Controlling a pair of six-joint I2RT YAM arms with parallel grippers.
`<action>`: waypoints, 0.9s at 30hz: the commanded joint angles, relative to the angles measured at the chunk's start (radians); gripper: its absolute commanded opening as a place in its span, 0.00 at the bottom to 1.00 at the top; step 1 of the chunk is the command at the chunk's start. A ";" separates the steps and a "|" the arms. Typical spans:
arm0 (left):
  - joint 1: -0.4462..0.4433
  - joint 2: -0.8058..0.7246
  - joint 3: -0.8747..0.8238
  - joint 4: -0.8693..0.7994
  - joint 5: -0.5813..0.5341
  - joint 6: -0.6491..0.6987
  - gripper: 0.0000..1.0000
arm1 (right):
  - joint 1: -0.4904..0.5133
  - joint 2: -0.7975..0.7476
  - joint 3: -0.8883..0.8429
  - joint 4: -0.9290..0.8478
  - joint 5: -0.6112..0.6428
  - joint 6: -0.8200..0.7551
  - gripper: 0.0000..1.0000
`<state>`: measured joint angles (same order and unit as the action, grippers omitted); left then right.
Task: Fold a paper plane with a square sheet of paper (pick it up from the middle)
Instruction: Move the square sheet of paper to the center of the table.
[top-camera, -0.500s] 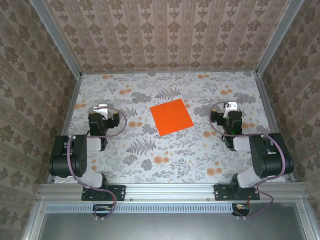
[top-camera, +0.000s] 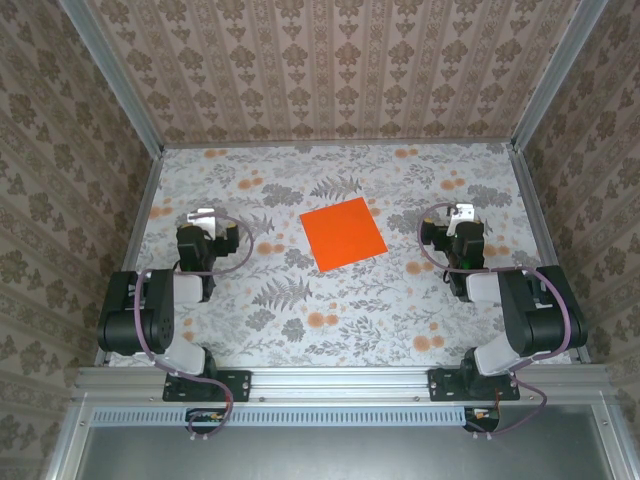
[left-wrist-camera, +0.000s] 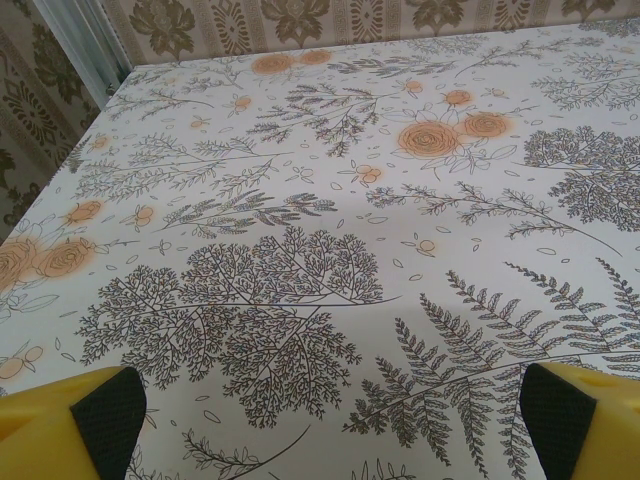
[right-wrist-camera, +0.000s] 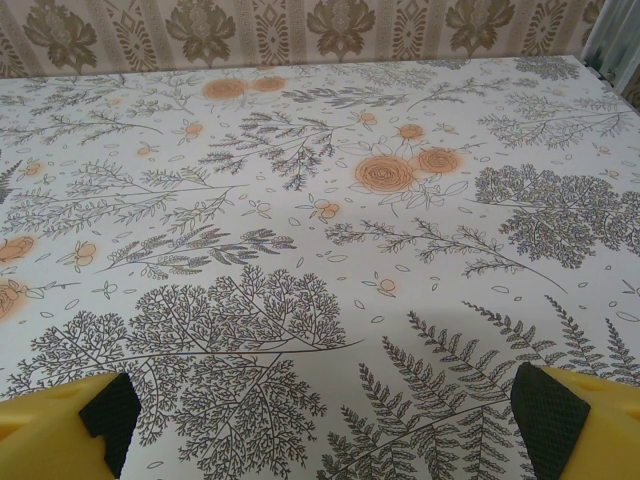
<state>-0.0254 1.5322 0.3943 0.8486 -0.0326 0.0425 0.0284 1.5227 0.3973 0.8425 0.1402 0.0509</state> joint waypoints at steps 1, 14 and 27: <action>0.006 0.003 0.017 -0.006 0.012 0.007 1.00 | -0.007 0.008 0.008 0.018 -0.024 -0.005 1.00; 0.006 -0.151 -0.004 -0.102 -0.040 -0.019 1.00 | -0.004 -0.213 0.049 -0.206 0.034 0.012 1.00; -0.030 -0.460 0.308 -0.910 -0.012 -0.384 1.00 | 0.175 -0.190 0.597 -1.124 -0.130 0.458 1.00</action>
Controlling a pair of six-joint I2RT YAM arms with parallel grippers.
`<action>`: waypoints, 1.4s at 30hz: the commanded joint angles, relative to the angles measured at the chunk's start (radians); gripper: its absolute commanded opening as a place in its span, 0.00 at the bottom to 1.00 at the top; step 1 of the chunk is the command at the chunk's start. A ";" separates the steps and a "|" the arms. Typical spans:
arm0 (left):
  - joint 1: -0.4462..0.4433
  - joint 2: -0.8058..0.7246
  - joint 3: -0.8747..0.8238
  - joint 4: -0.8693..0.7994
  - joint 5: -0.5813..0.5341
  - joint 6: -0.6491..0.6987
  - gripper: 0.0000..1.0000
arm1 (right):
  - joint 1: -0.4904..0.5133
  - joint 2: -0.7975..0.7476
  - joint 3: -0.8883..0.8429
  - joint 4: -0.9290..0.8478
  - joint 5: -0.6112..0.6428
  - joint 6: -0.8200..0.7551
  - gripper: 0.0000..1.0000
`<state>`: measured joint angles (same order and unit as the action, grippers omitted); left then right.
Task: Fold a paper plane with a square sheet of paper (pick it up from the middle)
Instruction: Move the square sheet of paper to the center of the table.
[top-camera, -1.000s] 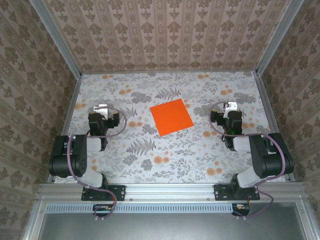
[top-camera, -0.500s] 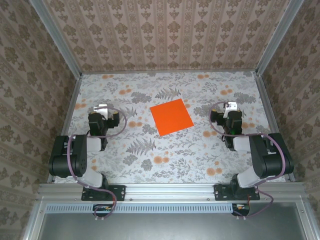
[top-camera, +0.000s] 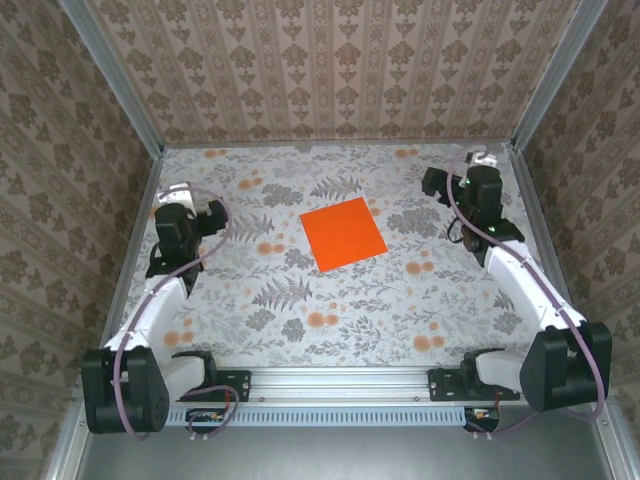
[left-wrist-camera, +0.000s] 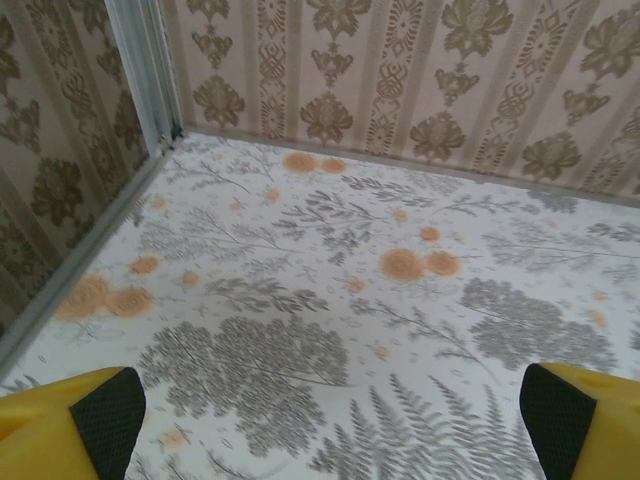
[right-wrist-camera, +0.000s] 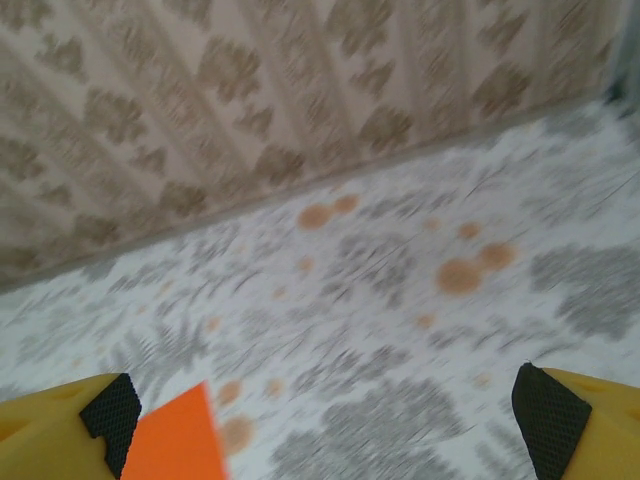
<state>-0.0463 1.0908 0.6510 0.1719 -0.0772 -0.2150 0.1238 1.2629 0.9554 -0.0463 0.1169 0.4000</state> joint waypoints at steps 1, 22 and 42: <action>-0.008 -0.019 0.071 -0.269 0.076 -0.126 1.00 | 0.123 0.103 0.071 -0.251 -0.133 0.122 1.00; -0.007 -0.014 0.114 -0.402 0.193 -0.130 1.00 | 0.480 0.834 0.639 -0.520 -0.189 0.252 0.98; -0.011 0.011 0.124 -0.426 0.219 -0.139 1.00 | 0.529 0.677 0.270 -0.534 -0.137 0.360 0.97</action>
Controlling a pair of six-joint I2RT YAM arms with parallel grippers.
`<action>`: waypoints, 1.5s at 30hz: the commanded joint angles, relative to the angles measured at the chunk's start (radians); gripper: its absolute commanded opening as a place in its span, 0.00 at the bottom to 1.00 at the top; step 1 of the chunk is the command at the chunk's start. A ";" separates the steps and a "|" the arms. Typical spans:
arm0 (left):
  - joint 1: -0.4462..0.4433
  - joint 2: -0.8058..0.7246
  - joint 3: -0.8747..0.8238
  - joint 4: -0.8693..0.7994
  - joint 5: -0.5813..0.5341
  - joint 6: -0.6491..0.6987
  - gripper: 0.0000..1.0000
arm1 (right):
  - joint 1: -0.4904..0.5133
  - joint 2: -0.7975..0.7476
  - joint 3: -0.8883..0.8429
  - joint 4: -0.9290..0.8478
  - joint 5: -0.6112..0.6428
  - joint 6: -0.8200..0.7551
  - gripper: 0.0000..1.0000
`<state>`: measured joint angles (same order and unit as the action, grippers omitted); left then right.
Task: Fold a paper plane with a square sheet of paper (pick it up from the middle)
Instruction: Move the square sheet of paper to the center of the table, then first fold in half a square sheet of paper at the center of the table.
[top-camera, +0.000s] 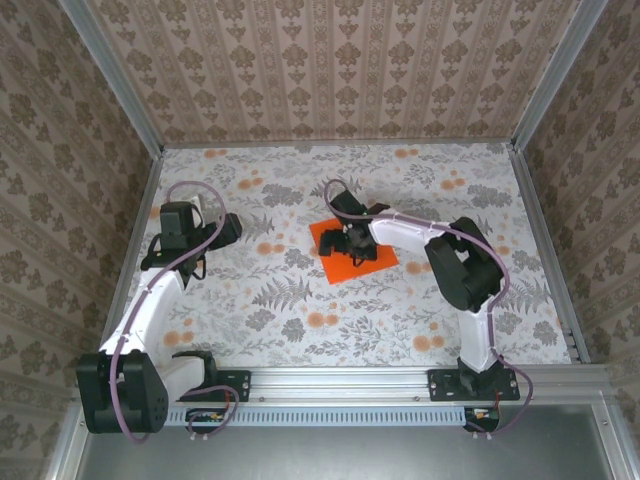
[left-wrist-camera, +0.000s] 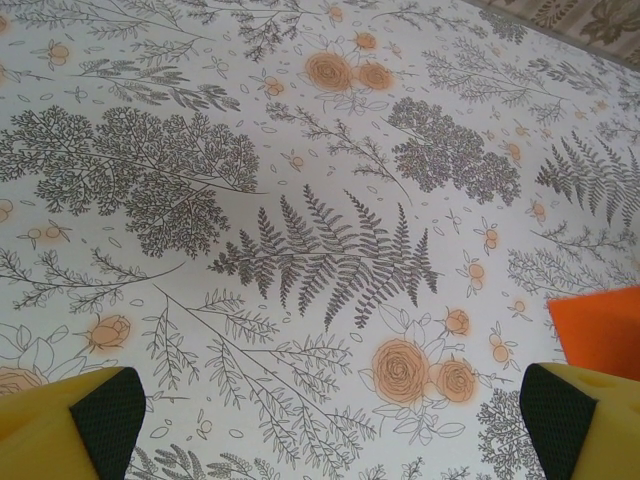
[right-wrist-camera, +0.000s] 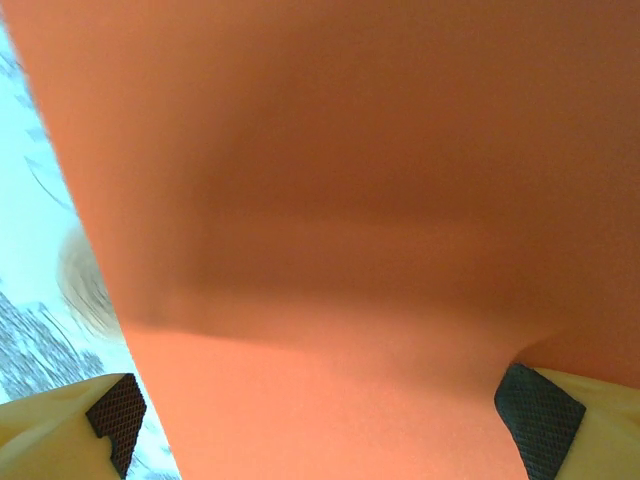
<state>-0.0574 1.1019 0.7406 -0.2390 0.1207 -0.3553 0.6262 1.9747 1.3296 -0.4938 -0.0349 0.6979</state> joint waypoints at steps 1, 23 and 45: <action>-0.002 0.000 0.034 -0.017 0.021 0.000 1.00 | 0.039 -0.068 -0.150 -0.089 0.022 0.080 0.97; -0.072 0.089 0.081 -0.046 0.083 -0.014 1.00 | 0.016 -0.167 -0.036 -0.337 0.077 -0.451 1.00; -0.111 0.125 0.075 -0.046 0.076 -0.030 1.00 | 0.000 0.032 -0.016 -0.364 0.090 -0.439 0.93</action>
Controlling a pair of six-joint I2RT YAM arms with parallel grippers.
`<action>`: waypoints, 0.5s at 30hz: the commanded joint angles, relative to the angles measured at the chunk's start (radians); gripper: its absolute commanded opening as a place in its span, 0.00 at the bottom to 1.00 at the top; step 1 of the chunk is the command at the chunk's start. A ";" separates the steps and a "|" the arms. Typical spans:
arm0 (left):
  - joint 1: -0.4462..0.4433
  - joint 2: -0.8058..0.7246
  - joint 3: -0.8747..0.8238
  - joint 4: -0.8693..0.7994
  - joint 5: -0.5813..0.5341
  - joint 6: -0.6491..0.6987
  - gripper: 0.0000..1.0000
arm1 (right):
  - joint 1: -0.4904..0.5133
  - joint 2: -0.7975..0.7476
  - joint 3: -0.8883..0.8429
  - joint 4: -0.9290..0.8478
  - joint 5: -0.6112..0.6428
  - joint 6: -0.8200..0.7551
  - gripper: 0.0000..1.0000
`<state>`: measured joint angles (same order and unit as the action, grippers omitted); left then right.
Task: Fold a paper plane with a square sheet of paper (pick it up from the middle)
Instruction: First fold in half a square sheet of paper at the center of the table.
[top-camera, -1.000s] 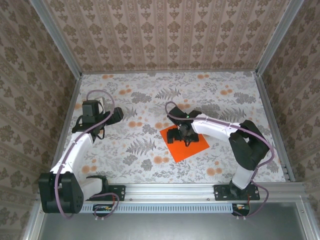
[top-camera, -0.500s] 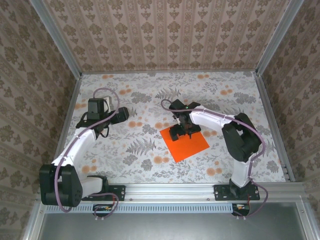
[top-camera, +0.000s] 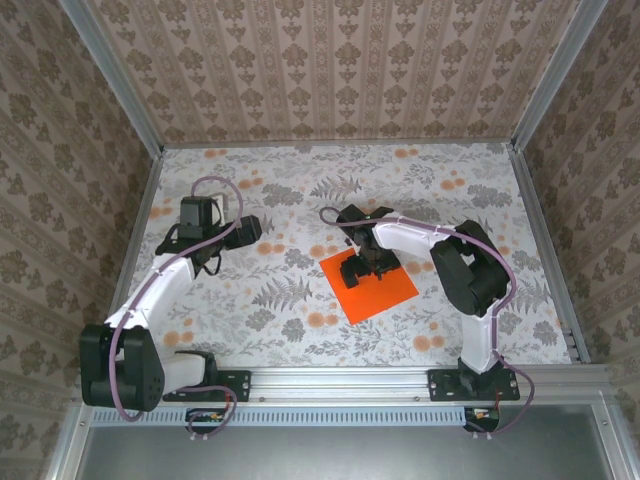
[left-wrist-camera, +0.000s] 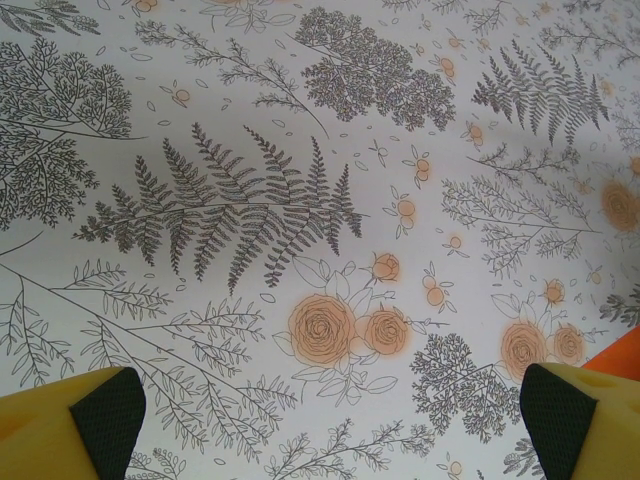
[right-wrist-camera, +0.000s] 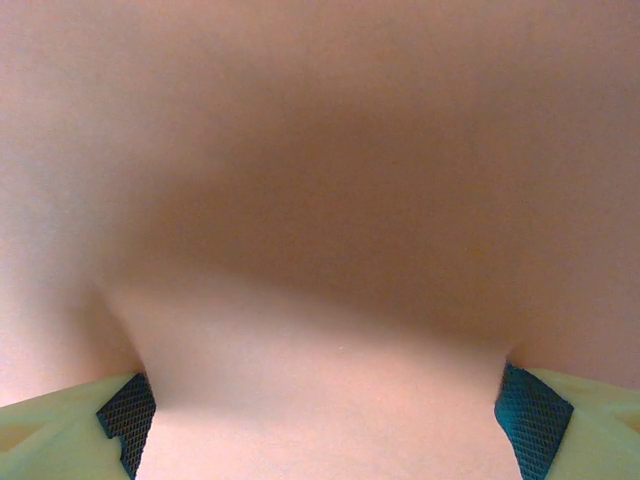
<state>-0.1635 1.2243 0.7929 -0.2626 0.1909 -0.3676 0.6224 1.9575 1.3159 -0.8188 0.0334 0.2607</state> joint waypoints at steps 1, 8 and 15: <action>-0.005 0.004 0.022 -0.021 0.006 -0.018 1.00 | 0.004 0.056 -0.005 -0.036 0.022 -0.001 0.93; -0.007 0.003 0.017 -0.020 0.014 -0.025 1.00 | 0.000 0.081 -0.016 -0.022 0.000 0.006 0.87; -0.011 0.001 0.003 -0.014 0.031 -0.039 1.00 | -0.020 0.050 -0.020 -0.012 -0.040 0.010 0.82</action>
<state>-0.1650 1.2243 0.7929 -0.2626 0.1993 -0.3855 0.6147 1.9663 1.3235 -0.8223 0.0208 0.2646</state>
